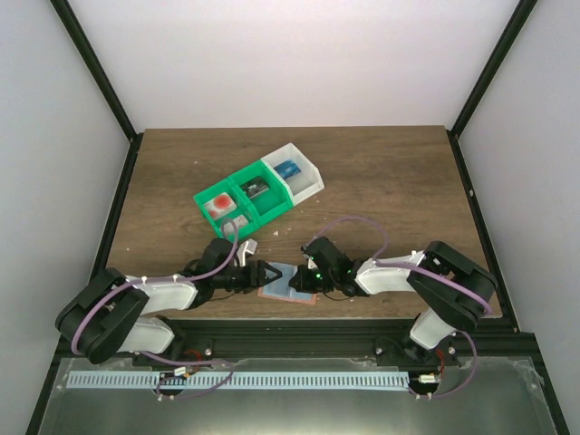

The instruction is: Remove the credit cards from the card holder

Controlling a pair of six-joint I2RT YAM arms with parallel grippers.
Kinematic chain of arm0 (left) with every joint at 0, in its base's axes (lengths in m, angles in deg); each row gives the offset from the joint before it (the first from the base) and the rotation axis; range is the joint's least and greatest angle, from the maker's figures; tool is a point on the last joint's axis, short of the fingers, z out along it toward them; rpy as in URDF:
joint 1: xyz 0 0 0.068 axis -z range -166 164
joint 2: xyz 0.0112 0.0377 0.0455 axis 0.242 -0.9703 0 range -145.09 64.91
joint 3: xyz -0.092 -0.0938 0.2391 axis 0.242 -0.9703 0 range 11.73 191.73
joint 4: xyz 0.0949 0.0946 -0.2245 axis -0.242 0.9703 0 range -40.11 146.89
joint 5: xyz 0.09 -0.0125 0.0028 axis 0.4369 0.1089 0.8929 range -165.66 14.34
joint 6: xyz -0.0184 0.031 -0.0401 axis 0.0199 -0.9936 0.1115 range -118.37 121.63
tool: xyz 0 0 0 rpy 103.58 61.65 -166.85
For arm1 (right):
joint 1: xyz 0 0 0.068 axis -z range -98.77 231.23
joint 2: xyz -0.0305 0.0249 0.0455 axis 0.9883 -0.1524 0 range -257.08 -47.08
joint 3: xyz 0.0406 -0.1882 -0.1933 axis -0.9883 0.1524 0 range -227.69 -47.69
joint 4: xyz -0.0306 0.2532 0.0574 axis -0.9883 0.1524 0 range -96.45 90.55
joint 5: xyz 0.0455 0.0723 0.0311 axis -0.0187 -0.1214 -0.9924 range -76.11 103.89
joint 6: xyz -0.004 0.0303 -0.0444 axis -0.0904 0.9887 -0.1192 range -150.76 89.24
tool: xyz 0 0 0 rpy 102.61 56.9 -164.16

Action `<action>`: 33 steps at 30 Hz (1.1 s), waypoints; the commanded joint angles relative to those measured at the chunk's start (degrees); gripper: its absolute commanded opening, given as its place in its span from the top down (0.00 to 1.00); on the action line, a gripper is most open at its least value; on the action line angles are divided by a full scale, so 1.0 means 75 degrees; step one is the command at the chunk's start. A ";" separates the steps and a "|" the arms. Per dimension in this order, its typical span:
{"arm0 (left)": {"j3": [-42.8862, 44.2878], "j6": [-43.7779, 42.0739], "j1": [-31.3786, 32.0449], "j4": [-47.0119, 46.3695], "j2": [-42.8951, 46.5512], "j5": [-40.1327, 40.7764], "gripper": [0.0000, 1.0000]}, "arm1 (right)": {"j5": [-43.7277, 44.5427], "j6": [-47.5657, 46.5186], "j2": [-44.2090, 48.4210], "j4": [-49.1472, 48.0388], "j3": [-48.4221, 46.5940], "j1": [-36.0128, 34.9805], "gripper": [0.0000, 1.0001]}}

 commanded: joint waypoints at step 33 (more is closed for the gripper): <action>-0.0251 0.1366 0.0604 -0.2222 -0.0495 -0.0506 0.33 | 0.0347 0.0103 0.0468 -0.0746 0.0888 -0.0053 0.98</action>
